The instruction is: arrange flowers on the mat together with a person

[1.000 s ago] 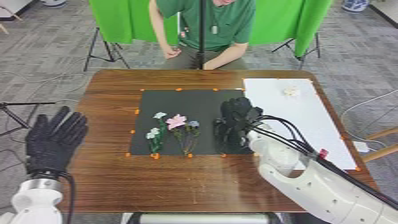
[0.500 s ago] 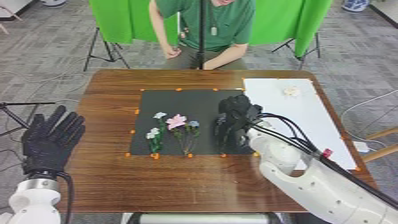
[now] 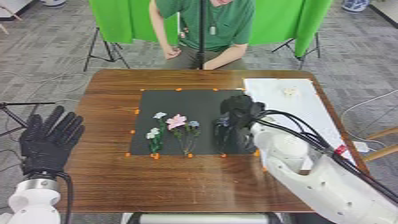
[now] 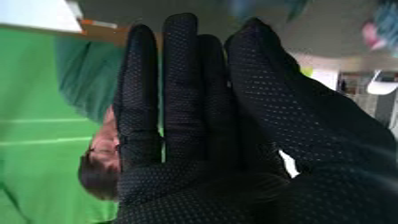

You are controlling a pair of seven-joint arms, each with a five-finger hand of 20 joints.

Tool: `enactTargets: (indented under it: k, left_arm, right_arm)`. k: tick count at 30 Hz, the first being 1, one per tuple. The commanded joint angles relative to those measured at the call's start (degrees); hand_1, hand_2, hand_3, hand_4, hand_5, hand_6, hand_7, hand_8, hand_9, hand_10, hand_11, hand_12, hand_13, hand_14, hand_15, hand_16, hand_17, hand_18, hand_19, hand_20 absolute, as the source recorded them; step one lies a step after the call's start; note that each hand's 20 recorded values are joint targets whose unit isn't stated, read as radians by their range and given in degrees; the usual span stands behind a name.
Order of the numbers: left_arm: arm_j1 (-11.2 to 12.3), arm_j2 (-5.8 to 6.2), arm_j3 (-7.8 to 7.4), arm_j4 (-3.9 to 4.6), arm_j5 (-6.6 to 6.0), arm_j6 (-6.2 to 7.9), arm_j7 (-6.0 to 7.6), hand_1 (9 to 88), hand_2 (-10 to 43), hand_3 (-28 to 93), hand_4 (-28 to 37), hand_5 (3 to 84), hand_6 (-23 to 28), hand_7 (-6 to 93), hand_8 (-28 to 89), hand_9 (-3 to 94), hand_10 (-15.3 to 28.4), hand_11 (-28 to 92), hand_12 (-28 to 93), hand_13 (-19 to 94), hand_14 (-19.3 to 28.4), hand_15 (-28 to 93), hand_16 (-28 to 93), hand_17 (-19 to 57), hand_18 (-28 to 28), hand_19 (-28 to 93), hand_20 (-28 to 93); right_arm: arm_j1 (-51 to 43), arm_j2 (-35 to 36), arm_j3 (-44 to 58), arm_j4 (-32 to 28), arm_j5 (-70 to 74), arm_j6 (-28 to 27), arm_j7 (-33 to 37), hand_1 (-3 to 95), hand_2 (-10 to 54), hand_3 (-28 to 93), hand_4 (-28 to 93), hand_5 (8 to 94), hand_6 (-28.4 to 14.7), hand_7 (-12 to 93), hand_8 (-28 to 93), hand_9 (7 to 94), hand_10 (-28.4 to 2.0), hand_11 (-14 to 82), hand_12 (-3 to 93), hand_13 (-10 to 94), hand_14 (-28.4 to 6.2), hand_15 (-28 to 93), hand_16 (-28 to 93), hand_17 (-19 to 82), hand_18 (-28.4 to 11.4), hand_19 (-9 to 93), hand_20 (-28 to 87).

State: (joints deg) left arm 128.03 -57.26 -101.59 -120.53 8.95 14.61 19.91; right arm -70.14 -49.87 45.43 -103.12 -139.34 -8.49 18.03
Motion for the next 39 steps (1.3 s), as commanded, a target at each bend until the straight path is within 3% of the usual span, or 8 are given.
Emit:
enactTargets:
  k: [1, 4, 7, 12, 17, 20, 31, 39]
  left_arm:
    - [0.91, -0.8, 0.25, -0.13, -0.05, 0.25, 0.29, 29.5, 6.5, 69, -28.3, 41.5, 8.7, 12.6, -9, 37.3, 17.0, 23, 12, 26, 15.8, 33, -6, -4.7, 13.0, 27, 11]
    - [1.1, -0.96, 0.13, -0.41, 0.08, -0.29, 0.52, 29.5, 6.7, 69, -28.3, 41.6, 8.7, 12.5, -9, 37.3, 17.1, 23, 12, 26, 15.9, 33, -6, -4.7, 12.9, 27, 11]
    - [1.2, -0.99, -0.41, -0.71, 1.28, -0.83, 0.24, 29.1, 7.3, 68, -28.3, 41.6, 8.6, 12.4, -9, 37.3, 17.1, 23, 12, 26, 15.8, 32, -6, -4.7, 13.0, 27, 11]
    - [1.19, -1.17, -1.73, -1.26, 2.86, -0.57, 0.26, 27.8, 8.9, 68, -28.3, 41.6, 8.6, 12.3, -9, 37.5, 17.1, 22, 12, 26, 15.8, 31, -6, -4.6, 12.9, 26, 11]
    - [1.49, -1.14, -2.61, -1.39, 2.4, -0.67, 0.72, 27.0, 9.3, 68, -28.3, 41.6, 8.5, 12.2, -9, 37.4, 17.0, 22, 12, 26, 15.7, 31, -6, -4.5, 12.9, 26, 11]
    - [1.26, -0.96, -2.39, -1.4, 1.42, 0.31, 1.19, 26.8, 9.5, 69, -28.3, 41.6, 8.5, 12.2, -9, 37.6, 17.0, 22, 12, 26, 15.7, 31, -6, -4.6, 12.9, 26, 11]
    - [1.52, -0.27, -2.31, -1.43, -0.07, 0.56, 1.77, 26.5, 9.9, 69, -28.3, 42.0, 8.6, 12.4, -9, 37.8, 17.0, 23, 12, 26, 15.9, 32, -6, -4.6, 13.0, 27, 11]
    - [1.69, -0.64, -2.39, -1.22, -0.62, 0.94, 2.62, 26.4, 10.0, 69, -28.3, 42.3, 8.7, 12.6, -9, 38.0, 17.1, 23, 12, 27, 16.1, 32, -6, -4.6, 13.0, 27, 11]
  right_arm:
    - [-4.3, 2.71, 8.46, -6.27, 4.32, 4.11, 2.27, 52.5, -9.5, 78, -28, 55.7, 2.5, 22, -15, 57.9, -10.6, 13.4, 17.5, 57, -7.8, 33, 28, 33, -15.4, 61, 28]
    - [-8.76, 3.6, 14.08, -9.38, 10.59, 7.83, 2.41, 44.2, -9.1, 77, -25, 55.0, 1.2, 20, -14, 57.3, -11.3, 13.2, 17.4, 56, -9.6, 35, 23, 32, -15.6, 60, 26]
    - [-14.84, 3.51, 22.45, -12.39, 21.29, 10.83, 0.37, 34.8, 0.3, 74, -24, 54.3, -0.4, 19, -13, 56.2, -12.5, 12.5, 17.2, 54, -11.0, 35, 21, 32, -15.8, 57, 23]
    - [-25.97, -0.23, 40.85, -13.81, 41.84, 4.56, -13.1, 30.0, 7.4, 72, -24, 48.2, -1.5, 16, -11, 49.0, -13.6, 9.9, 16.8, 46, -12.8, 32, 19, 27, -15.3, 49, 18]
    - [-33.58, -0.1, 47.28, -15.59, 64.97, 10.41, -15.04, 25.5, 9.4, 71, -24, 43.5, -1.7, 15, -10, 43.2, -13.5, 5.5, 16.7, 40, -13.2, 24, 19, 23, -15.5, 38, 16]
    - [-37.26, -0.73, 50.77, -15.88, 74.74, 10.08, -17.29, 25.0, 10.0, 71, -24, 44.6, -2.0, 15, -10, 43.8, -13.9, 6.0, 17.0, 39, -13.5, 24, 20, 22, -15.7, 38, 17]
    - [-43.17, -2.66, 55.71, -16.88, 79.05, 8.04, -20.67, 17.4, 9.4, 72, -22, 41.5, -2.6, 11, -8, 38.0, -13.5, 3.8, 15.7, 35, -14.2, 14, 24, 18, -16.8, 31, 18]
    - [-44.29, -4.16, 56.21, -17.44, 78.54, 8.08, -20.83, 17.3, 9.6, 72, -22, 41.5, -2.6, 11, -8, 38.1, -13.5, 3.8, 15.6, 35, -14.4, 13, 25, 18, -16.7, 30, 18]
